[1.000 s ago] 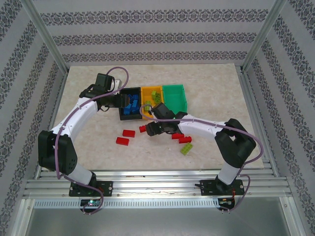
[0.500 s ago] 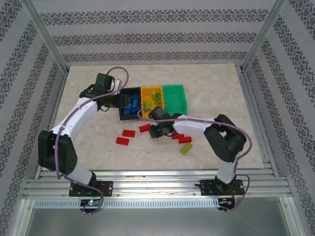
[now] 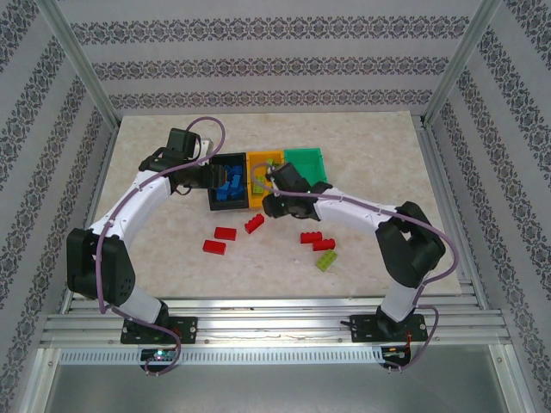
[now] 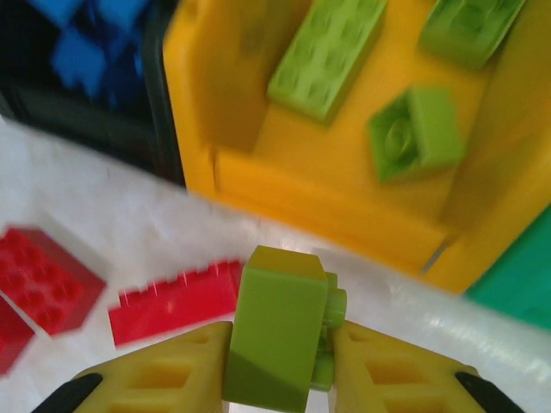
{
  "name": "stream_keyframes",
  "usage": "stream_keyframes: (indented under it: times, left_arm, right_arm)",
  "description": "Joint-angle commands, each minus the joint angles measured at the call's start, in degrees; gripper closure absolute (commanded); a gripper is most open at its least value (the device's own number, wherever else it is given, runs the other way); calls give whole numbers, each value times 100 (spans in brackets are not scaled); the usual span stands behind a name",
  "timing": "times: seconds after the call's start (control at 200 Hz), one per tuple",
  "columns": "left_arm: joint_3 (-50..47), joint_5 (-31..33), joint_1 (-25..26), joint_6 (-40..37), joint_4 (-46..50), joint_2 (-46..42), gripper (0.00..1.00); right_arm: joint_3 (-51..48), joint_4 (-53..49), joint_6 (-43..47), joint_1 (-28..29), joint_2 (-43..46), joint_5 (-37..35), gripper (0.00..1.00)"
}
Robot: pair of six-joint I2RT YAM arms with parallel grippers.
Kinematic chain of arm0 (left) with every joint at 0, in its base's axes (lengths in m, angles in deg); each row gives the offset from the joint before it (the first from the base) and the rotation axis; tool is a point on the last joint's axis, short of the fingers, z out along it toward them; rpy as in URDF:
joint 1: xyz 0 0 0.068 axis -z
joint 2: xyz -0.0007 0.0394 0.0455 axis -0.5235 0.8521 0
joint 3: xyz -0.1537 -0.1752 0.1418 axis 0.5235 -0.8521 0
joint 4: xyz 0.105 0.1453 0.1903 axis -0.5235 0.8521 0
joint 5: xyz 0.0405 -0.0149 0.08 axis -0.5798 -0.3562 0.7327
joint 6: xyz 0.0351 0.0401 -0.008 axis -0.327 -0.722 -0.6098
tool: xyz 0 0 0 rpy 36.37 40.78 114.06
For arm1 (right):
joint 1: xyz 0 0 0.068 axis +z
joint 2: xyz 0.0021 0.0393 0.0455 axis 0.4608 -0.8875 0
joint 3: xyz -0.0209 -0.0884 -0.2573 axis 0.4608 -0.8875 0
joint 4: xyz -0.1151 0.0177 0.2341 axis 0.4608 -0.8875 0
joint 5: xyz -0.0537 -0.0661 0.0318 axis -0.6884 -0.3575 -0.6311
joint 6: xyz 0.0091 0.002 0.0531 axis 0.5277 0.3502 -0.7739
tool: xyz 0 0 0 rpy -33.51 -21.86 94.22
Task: Sort the legos into containers by color
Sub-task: Pick up the lego from the center of the table, then place the lego in the container, then move the lego to the bottom-center of the table.
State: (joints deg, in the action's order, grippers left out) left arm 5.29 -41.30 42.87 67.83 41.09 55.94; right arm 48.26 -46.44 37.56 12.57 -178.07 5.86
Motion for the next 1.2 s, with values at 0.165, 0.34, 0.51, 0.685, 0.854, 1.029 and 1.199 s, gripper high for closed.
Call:
stream_keyframes:
  times: [0.165,0.34,0.51,0.685,0.854,1.029,1.199]
  left_arm:
    - [125,-88,37,31,73,-68,41]
    - [119,-39,33,17,59,-114,41]
    - [125,-97,38,37,42,-164,41]
    - [124,-180,36,60,38,-178,41]
    - [111,-197,38,68,22,-218,41]
    - [117,-255,36,86,1,-189,41]
    - [99,-286,30,114,-29,-210,41]
  right_arm:
    - [1619,-254,339,-275,-634,-211,54]
    - [1745,-341,397,-285,-764,-207,43]
    - [836,-181,266,-268,-232,-104,43]
    - [-751,347,175,-198,881,-8,43]
    - [-1984,318,-99,-60,1960,-327,43]
    - [-3089,-30,-704,37,3149,-633,43]
    - [-3785,-747,-1450,-10,4153,-890,41]
